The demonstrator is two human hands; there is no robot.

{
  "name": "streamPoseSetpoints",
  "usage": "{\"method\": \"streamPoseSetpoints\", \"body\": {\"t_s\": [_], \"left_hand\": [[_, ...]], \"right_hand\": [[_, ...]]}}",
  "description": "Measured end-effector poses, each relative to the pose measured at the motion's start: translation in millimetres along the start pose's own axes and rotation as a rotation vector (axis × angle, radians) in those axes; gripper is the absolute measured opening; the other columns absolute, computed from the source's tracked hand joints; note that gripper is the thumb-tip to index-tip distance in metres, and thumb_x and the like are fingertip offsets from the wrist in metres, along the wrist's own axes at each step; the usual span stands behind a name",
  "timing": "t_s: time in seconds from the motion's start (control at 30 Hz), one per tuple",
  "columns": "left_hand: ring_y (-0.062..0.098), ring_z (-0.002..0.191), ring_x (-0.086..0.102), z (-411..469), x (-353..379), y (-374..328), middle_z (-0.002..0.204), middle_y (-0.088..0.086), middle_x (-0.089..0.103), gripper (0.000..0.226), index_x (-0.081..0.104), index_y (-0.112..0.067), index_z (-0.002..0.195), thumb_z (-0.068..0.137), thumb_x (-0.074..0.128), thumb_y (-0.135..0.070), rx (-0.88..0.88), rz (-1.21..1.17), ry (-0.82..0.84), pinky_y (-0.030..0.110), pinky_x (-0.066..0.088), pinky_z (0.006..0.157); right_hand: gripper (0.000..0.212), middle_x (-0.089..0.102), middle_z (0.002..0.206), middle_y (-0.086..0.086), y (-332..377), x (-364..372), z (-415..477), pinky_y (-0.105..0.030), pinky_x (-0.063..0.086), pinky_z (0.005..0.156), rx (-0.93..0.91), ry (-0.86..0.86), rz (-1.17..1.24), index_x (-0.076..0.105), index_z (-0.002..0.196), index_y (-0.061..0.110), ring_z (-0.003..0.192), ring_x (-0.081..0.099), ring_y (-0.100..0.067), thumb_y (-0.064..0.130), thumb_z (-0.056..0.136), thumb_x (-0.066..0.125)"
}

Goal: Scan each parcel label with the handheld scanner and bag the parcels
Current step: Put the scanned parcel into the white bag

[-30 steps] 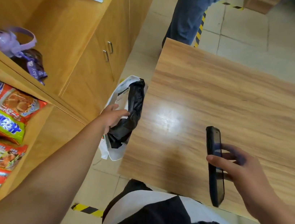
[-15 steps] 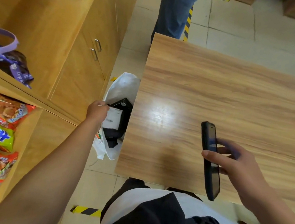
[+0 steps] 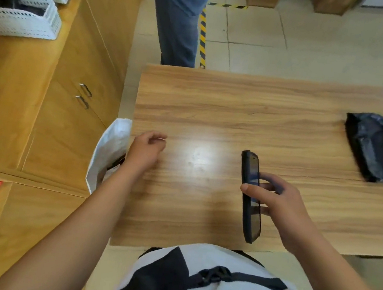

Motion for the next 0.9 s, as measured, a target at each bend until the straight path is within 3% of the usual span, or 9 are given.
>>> {"method": "streamPoseSetpoints", "body": {"t_s": [0.23,0.37,0.43,0.53,0.63,0.7,0.77,0.83,0.9], "left_hand": [[0.014,0.082,0.058,-25.3,148.8,-60.2,0.096,0.004,0.067,0.025,0.07,-0.027,0.091,0.088,0.061,-0.004,0.057,0.149,0.232,0.031,0.045,0.078],[0.015,0.077,0.058,-43.9,241.3,-83.1,0.094,0.001,0.066,0.024,0.069,-0.029,0.091,0.088,0.06,-0.007,0.081,0.28,0.389,0.027,0.046,0.068],[0.015,0.075,0.057,-53.6,289.2,-92.5,0.093,0.0,0.066,0.022,0.07,-0.028,0.093,0.088,0.061,-0.008,0.091,0.334,0.469,0.024,0.045,0.063],[0.013,0.072,0.057,-66.2,359.9,-103.8,0.093,0.0,0.066,0.018,0.07,-0.025,0.096,0.089,0.061,-0.011,0.09,0.38,0.557,0.015,0.043,0.052],[0.011,0.072,0.056,-77.9,432.5,-115.7,0.103,0.003,0.065,0.016,0.068,-0.026,0.1,0.089,0.065,-0.014,0.103,0.412,0.624,0.014,0.04,0.05],[0.011,0.084,0.058,-82.6,476.2,-128.8,0.114,0.002,0.06,0.025,0.064,-0.027,0.11,0.089,0.067,-0.014,0.159,0.435,0.651,0.009,0.039,0.05],[0.013,0.106,0.053,-85.8,519.9,-150.2,0.126,0.0,0.052,0.047,0.054,-0.027,0.129,0.086,0.069,-0.014,0.325,0.526,0.679,0.006,0.041,0.066],[0.02,0.126,0.042,-88.5,561.8,-176.4,0.14,0.005,0.042,0.069,0.041,-0.025,0.143,0.082,0.071,-0.013,0.574,0.692,0.672,0.019,0.038,0.092],[0.032,0.139,0.029,-91.3,599.7,-202.5,0.153,0.013,0.029,0.087,0.028,-0.024,0.151,0.078,0.074,-0.013,0.84,0.927,0.589,0.037,0.035,0.106]], "right_hand": [[0.051,0.07,0.105,-0.015,-23.6,-104.7,4.0,-0.057,0.057,0.092,0.041,-0.155,0.178,0.07,0.119,0.027,0.097,0.072,-0.026,0.034,0.072,0.087],[0.034,0.074,0.077,0.006,-50.7,-171.5,4.7,-0.038,0.054,0.073,0.078,-0.252,0.312,0.072,0.108,0.03,0.085,0.074,-0.018,0.028,0.077,0.086],[0.034,0.074,0.072,0.006,-65.9,-203.2,5.1,-0.035,0.051,0.069,0.1,-0.294,0.375,0.073,0.107,0.027,0.074,0.074,-0.013,0.026,0.076,0.086],[0.034,0.073,0.071,0.004,-89.5,-245.6,6.0,-0.036,0.053,0.067,0.129,-0.347,0.449,0.072,0.105,0.026,0.067,0.073,-0.009,0.026,0.074,0.086],[0.038,0.072,0.084,-0.005,-115.0,-282.4,5.0,-0.045,0.059,0.075,0.174,-0.415,0.497,0.072,0.106,0.03,0.081,0.075,-0.02,0.029,0.073,0.089],[0.033,0.072,0.078,-0.001,-129.2,-301.7,4.1,-0.046,0.06,0.074,0.182,-0.441,0.519,0.074,0.099,0.032,0.079,0.076,-0.022,0.029,0.071,0.09],[0.033,0.072,0.07,0.006,-140.2,-319.0,2.3,-0.041,0.057,0.067,0.189,-0.459,0.537,0.074,0.099,0.032,0.073,0.076,-0.017,0.031,0.069,0.089],[0.038,0.072,0.071,0.007,-148.6,-333.9,0.4,-0.033,0.056,0.061,0.198,-0.484,0.546,0.073,0.103,0.032,0.071,0.075,-0.014,0.032,0.069,0.09],[0.034,0.073,0.08,0.0,-154.2,-347.0,-1.1,-0.031,0.057,0.06,0.198,-0.502,0.561,0.074,0.099,0.035,0.072,0.075,-0.013,0.033,0.069,0.09]]}}
Point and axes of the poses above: each hand's wrist, its own z-axis towards the middle knuckle, its own x-axis out of the palm, y = z × x, the point moved 4 cm from there along z, towards the middle knuckle
